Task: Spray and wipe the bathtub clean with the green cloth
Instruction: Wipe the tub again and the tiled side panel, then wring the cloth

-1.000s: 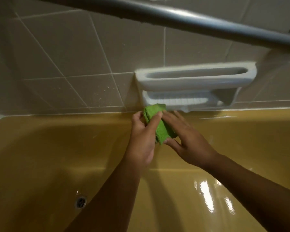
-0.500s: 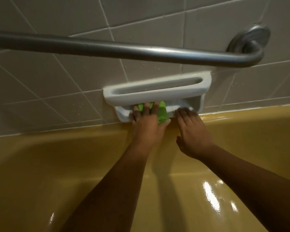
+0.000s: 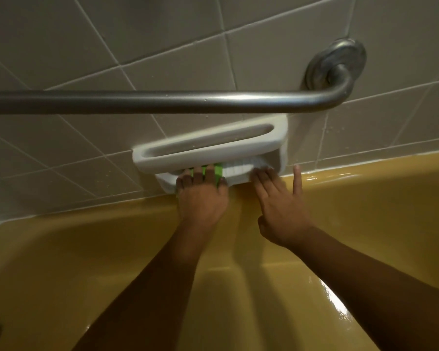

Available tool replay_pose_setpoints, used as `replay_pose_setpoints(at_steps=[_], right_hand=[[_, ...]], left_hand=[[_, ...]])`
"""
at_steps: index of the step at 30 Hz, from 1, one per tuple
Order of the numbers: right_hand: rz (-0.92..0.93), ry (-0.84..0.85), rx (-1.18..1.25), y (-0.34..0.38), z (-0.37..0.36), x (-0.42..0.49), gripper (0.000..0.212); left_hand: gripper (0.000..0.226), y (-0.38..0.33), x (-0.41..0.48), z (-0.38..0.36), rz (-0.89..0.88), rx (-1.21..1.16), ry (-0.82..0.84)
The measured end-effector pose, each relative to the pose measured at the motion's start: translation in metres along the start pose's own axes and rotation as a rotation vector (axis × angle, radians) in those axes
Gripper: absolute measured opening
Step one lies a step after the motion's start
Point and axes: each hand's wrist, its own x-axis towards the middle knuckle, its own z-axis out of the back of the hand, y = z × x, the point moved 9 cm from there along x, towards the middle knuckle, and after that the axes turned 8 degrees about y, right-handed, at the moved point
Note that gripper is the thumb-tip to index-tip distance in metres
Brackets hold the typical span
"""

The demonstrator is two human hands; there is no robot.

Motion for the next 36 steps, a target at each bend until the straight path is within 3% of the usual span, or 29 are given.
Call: replay_pose_setpoints(at_steps=[4,8,14,17,19,23,26,29,33,36], right_hand=[[0.013,-0.012,-0.054,-0.015,0.005,-0.009,0.106],[0.089,0.008,-0.181,-0.032,0.006,-0.02,0.092],[0.147,0.126,-0.193,-0.069,0.0,-0.042,0.092],[0.067,0.024,-0.069,-0.086,0.012,-0.05,0.092],[0.047,-0.119,0.056,-0.087,0.029,-0.055,0.079],[0.177,-0.395,0.298,-0.058,0.085,-0.058,0.054],[0.264,-0.412,0.313,-0.026,0.114,-0.043,0.054],[0.272,-0.368,0.206,0.0,0.127,-0.017,0.051],[0.243,-0.229,0.091,0.045,0.14,0.024,0.045],[0.293,-0.102,0.015,0.095,0.145,0.054,0.042]], left_hand=[[0.068,-0.031,0.003,0.001,-0.064,-0.064,-0.011],[0.068,-0.075,0.006,0.001,-0.162,-0.123,0.108],[0.064,-0.107,0.007,0.005,-0.224,-0.221,0.137],[0.052,-0.11,-0.001,0.011,-0.227,-0.28,0.126],[0.052,-0.111,-0.007,0.014,-0.229,-0.312,0.131],[0.055,-0.106,-0.014,0.021,-0.293,-0.416,0.191],[0.046,-0.096,-0.029,0.023,-0.344,-0.643,0.319],[0.044,-0.054,-0.051,0.021,-0.259,-1.012,0.274],[0.045,0.047,-0.083,-0.007,0.187,-1.721,0.041],[0.048,0.105,-0.087,-0.009,0.369,-1.998,-0.195]])
